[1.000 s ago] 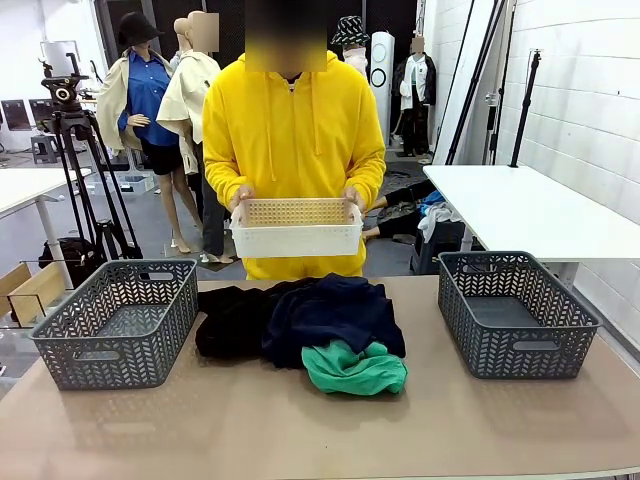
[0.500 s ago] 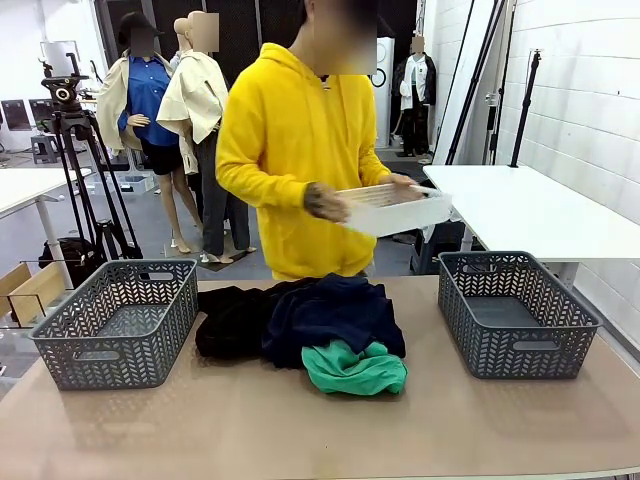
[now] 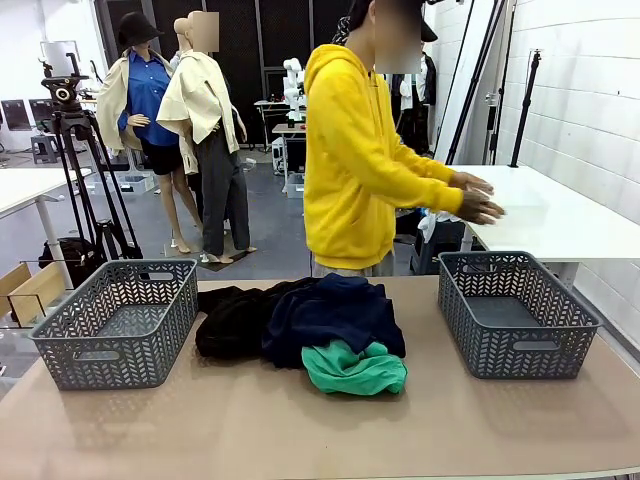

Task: Sort the tops and bottoms.
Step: Lift clothes from the center of the table with your left hand.

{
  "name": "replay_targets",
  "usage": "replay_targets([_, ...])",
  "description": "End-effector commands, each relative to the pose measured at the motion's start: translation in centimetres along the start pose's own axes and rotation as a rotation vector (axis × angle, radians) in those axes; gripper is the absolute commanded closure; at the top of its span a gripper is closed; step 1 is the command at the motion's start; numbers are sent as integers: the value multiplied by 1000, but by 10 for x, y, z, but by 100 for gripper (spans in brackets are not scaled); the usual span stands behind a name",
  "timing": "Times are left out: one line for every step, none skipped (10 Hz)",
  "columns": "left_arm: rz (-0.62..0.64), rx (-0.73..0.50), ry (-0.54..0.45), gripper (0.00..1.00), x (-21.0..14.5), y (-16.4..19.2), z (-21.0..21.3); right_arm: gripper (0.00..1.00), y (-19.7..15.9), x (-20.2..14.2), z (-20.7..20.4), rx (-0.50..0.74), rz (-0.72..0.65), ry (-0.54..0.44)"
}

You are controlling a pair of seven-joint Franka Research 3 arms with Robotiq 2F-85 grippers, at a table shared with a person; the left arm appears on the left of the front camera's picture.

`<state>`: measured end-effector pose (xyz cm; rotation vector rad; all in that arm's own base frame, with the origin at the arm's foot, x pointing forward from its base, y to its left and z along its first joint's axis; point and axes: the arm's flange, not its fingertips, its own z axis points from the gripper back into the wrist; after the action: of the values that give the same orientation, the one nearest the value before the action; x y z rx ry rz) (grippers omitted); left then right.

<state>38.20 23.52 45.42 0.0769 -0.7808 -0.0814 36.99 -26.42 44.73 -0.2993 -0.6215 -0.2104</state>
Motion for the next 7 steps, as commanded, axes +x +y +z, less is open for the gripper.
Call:
replay_targets([-1,-2,-1,0,-2,2,0,0,-1,0,0,1,10,5])
replay_targets([-1,-2,-1,0,-2,2,0,0,-1,0,0,1,10,5])
replay_targets([-1,-2,-1,0,-2,2,0,0,-1,0,0,1,10,5])
replay_targets([-1,-2,-1,0,-2,2,0,0,-1,0,0,1,10,5])
replay_targets([-1,-2,-1,0,-2,2,0,0,-1,0,0,1,10,5])
replay_targets([-1,-2,-1,0,-2,2,0,0,-1,0,0,1,10,5])
replay_targets([-1,-2,-1,0,-2,2,0,0,-1,0,0,1,10,5])
